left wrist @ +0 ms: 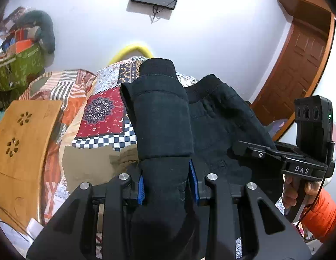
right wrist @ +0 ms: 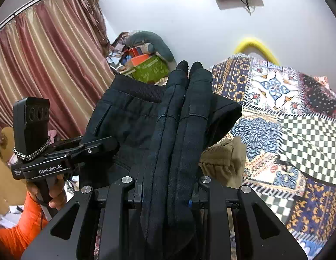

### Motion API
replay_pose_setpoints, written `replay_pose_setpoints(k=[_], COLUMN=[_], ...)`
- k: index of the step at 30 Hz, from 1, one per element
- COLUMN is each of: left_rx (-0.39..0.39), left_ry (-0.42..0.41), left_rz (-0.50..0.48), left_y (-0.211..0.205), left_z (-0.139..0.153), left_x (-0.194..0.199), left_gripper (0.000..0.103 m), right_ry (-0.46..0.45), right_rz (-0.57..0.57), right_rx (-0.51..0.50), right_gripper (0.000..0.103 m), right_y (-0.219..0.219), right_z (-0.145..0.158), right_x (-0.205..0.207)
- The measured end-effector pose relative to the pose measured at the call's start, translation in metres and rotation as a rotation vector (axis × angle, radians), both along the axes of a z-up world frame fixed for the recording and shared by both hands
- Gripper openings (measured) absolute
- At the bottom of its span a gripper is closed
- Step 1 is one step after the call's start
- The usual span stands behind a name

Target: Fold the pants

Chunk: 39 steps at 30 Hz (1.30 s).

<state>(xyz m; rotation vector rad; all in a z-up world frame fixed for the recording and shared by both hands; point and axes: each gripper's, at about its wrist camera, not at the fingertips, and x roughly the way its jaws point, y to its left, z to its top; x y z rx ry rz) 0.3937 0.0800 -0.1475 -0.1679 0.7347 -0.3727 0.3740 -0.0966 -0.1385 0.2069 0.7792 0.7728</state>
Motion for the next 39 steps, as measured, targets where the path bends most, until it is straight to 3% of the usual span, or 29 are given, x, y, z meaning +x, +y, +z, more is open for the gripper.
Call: replay_pose_setpoints(k=[7, 13, 16, 21, 24, 28, 33, 39], left_rx=[-0.001, -0.015, -0.033, -0.019, 0.053, 0.161, 0.129, 0.161], left_ry=[0.054, 0.176, 0.192, 0.183, 0.153, 0.039, -0.045, 0.005], left_rz=[0.02, 0.04, 0.049, 0.071, 0.091, 0.154, 0.114, 0.059], left_y=[0.012, 0.024, 0.031, 0.035, 0.033, 0.034, 0.029, 0.004], left_z=[-0.044, -0.097, -0.108, -0.103, -0.091, -0.062, -0.033, -0.052], left_x=[0.033, 0.06, 0.064, 0.059, 0.052, 0.036, 0.016, 0.017], left_gripper=[0.032, 0.033, 0.036, 0.038, 0.038, 0.038, 0.038, 0.038], right_ry=[0.062, 0.159, 0.178, 0.169, 0.14, 0.08, -0.019, -0.04], right_rz=[0.0, -0.027, -0.026, -0.021, -0.02, -0.035, -0.049, 0.013], right_rx=[-0.027, -0.106, -0.119, -0.163, -0.203, -0.255, -0.219, -0.23], right_gripper=[0.023, 0.023, 0.024, 0.031, 0.032, 0.032, 0.032, 0.04], right_y=[0.018, 0.029, 0.027, 0.025, 0.022, 0.013, 0.009, 0.035], right_z=[-0.034, -0.073, -0.082, -0.076, -0.066, -0.05, -0.022, -0.023], right_x=[0.025, 0.042, 0.043, 0.038, 0.029, 0.022, 0.012, 0.006])
